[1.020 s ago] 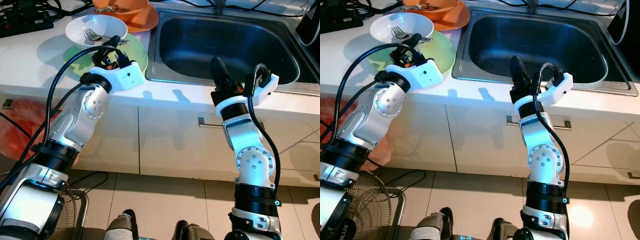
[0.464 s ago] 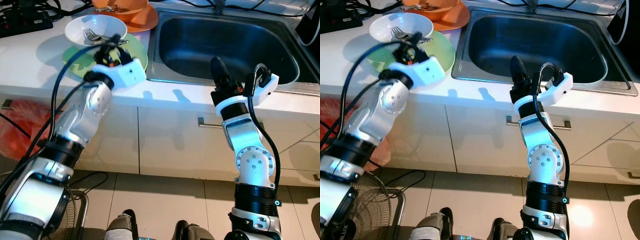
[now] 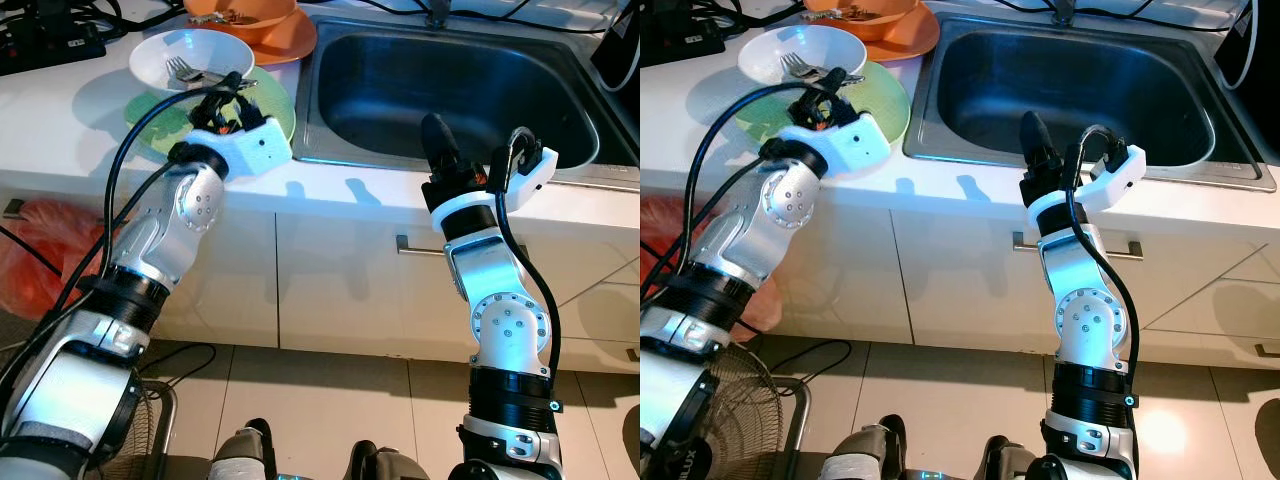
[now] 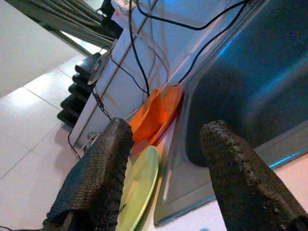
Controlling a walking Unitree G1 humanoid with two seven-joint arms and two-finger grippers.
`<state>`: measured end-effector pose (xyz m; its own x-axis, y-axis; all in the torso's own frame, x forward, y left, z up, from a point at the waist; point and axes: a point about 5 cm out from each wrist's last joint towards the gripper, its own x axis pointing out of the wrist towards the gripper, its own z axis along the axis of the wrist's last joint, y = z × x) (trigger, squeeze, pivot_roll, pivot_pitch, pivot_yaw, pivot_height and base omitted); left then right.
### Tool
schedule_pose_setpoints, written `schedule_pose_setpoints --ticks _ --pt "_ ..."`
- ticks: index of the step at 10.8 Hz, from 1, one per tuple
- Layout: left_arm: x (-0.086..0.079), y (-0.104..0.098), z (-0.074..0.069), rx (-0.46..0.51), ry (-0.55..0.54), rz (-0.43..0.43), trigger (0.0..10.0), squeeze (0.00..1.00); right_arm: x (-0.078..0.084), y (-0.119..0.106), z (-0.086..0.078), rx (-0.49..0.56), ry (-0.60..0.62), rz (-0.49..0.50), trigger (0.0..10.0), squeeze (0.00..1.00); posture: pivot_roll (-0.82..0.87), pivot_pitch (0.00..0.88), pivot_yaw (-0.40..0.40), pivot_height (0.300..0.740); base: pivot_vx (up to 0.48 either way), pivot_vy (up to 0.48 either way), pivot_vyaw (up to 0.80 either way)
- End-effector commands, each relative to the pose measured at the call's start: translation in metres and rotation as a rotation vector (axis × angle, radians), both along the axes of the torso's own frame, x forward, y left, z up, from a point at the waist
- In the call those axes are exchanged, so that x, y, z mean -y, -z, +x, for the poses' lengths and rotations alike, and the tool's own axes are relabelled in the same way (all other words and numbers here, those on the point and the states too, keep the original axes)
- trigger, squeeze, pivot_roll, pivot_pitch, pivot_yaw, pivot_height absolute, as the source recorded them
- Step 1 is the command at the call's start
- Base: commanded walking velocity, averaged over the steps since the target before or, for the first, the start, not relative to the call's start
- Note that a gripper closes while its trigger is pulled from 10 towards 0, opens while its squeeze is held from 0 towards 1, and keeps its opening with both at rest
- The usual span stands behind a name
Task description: Kitchen organization
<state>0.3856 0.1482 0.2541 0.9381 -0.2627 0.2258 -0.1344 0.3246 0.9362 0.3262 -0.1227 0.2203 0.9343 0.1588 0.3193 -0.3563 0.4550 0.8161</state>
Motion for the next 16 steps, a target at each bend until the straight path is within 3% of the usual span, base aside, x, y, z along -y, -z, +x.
schedule_pose_setpoints --ticks 1,8,12,13,14,16 --pt "0.004 -0.001 0.001 0.01 0.013 -0.001 0.0 0.0 0.001 -0.004 0.0 0.01 0.008 0.027 10.0 0.0 0.09 0.17 -0.053 0.74 0.0 0.0 0.0" --pt "0.007 -0.004 0.0 0.027 0.03 -0.021 0.0 0.0 0.001 -0.003 0.0 0.007 0.011 0.029 10.0 0.0 0.09 0.169 -0.053 0.74 0.0 0.0 0.0" --pt "0.008 -0.035 -0.006 0.155 0.042 -0.072 0.0 0.0 0.002 -0.003 0.001 0.007 0.009 0.027 10.0 0.0 0.1 0.167 -0.058 0.74 0.0 0.0 0.0" --pt "0.009 -0.042 -0.008 0.178 0.046 -0.099 7.8 0.0 0.002 -0.003 0.001 0.007 0.008 0.027 10.0 0.0 0.1 0.167 -0.058 0.74 0.0 0.0 0.0" --pt "0.01 -0.046 -0.009 0.194 0.051 -0.112 10.0 0.0 0.002 -0.003 0.001 0.007 0.008 0.026 10.0 0.0 0.1 0.165 -0.059 0.74 0.0 0.0 0.0" --pt "0.01 -0.05 -0.011 0.21 0.053 -0.12 10.0 0.0 0.002 -0.004 0.002 0.009 0.007 0.025 10.0 0.0 0.1 0.164 -0.061 0.74 0.0 0.0 0.0"
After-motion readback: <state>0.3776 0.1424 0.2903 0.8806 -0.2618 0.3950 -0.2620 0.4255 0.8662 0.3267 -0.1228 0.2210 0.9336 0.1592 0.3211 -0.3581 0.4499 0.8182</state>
